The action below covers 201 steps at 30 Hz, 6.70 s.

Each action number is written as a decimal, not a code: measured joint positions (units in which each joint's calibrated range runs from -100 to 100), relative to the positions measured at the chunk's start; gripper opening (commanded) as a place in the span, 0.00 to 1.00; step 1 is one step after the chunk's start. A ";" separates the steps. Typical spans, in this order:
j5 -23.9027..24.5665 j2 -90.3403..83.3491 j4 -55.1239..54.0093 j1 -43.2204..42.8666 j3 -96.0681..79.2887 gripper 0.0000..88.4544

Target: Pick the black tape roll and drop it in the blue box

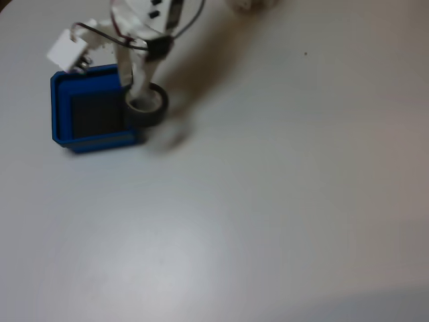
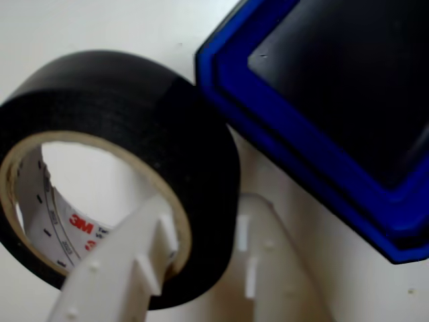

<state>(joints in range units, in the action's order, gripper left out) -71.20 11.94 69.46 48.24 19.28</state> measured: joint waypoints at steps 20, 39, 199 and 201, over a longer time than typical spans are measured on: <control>-1.50 7.28 -8.21 14.15 0.09 0.02; -1.50 14.90 -12.32 14.15 0.09 0.02; -1.42 -107.28 -14.61 -46.91 -107.71 0.01; -1.42 -107.28 -14.61 -46.91 -109.51 0.01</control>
<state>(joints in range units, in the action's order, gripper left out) -72.62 -95.34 54.84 1.34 -90.22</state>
